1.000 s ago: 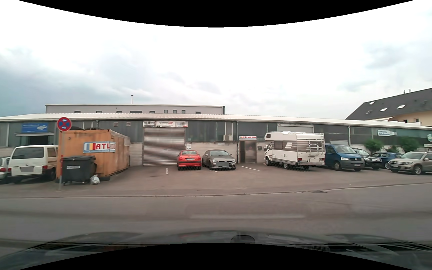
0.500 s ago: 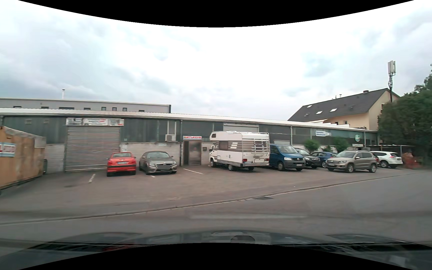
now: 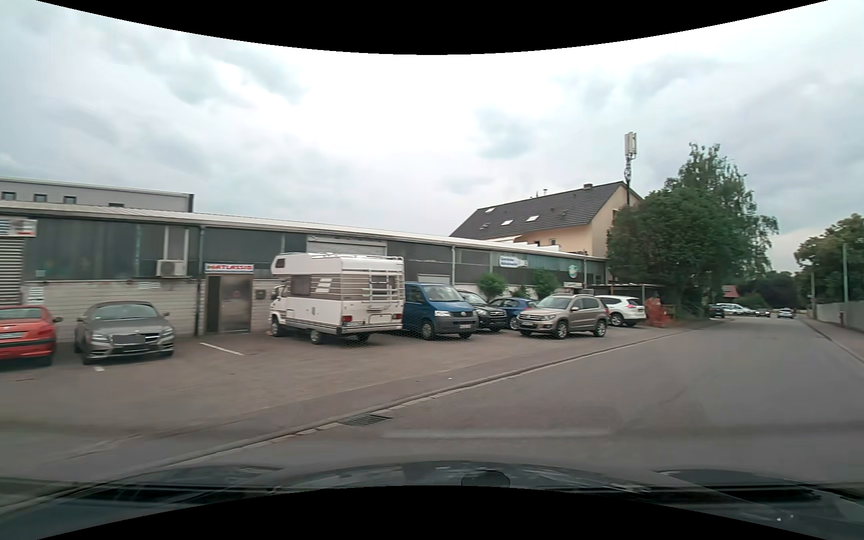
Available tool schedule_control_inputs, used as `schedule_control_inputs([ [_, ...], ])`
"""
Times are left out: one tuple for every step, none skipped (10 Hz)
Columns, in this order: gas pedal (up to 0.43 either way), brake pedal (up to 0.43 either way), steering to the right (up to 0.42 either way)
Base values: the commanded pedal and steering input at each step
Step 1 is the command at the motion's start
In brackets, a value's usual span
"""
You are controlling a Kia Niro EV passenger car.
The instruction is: Follow the waypoints while adhering to traffic rules and regulations
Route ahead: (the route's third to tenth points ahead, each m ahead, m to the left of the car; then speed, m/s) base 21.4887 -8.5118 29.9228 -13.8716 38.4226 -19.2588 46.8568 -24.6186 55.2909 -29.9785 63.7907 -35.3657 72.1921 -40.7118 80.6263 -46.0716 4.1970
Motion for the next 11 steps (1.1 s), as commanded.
schedule_control_inputs([
  [0.157, 0.0, 0.589],
  [0.157, 0.0, 0.567],
  [0.177, 0.0, 0.534],
  [0.177, 0.0, 0.503],
  [0.177, 0.0, 0.451],
  [0.177, 0.0, 0.399],
  [0.177, 0.0, 0.342],
  [0.177, 0.0, 0.29],
  [0.177, 0.0, 0.249],
  [0.177, 0.0, 0.203],
  [0.189, 0.0, 0.174],
])
